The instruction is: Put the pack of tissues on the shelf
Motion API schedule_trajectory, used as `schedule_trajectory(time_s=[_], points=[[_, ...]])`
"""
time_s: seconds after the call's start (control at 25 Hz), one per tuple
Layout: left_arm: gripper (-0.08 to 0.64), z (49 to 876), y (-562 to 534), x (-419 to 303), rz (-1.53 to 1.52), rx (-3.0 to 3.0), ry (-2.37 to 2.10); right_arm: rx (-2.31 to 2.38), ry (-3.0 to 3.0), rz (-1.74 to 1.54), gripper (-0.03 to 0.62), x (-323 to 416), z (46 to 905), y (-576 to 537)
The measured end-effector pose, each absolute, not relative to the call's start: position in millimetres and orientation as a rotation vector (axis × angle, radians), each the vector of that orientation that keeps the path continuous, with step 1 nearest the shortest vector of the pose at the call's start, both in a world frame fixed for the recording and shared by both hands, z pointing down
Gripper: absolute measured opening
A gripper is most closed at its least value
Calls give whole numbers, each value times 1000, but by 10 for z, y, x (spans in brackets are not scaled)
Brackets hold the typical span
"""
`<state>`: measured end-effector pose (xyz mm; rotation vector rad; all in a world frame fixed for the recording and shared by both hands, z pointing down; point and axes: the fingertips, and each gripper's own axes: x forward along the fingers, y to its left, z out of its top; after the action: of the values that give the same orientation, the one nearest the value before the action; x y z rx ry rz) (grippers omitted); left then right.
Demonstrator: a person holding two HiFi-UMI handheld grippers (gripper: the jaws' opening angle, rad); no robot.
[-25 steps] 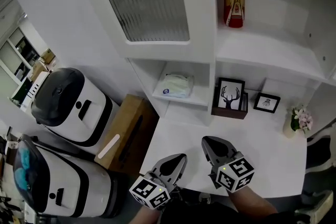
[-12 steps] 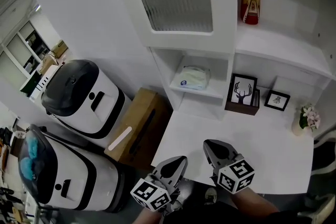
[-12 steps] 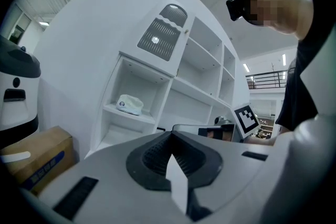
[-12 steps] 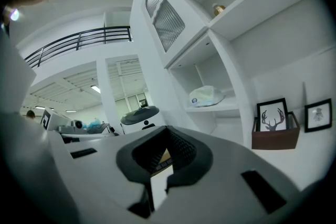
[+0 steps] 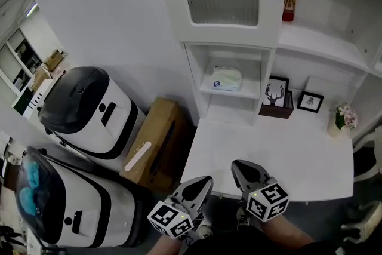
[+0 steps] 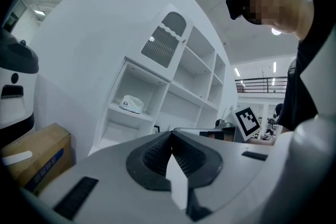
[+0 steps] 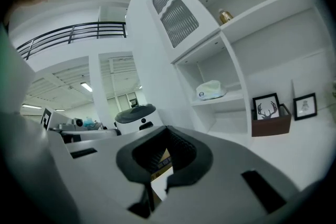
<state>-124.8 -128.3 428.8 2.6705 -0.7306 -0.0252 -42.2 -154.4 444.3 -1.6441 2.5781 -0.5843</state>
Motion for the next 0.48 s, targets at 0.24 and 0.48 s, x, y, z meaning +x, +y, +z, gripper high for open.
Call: schedule_trajectory(time_s=[0.24,0.48], points=[[5,4281,-1125,-1408,-30,2697,-619,-1752,2507,-570,5,-550,4431,-1276],[5,4302,-958,-1521,-27,2716,-513,-1836,2440,-576,5,-679,4472,-999]])
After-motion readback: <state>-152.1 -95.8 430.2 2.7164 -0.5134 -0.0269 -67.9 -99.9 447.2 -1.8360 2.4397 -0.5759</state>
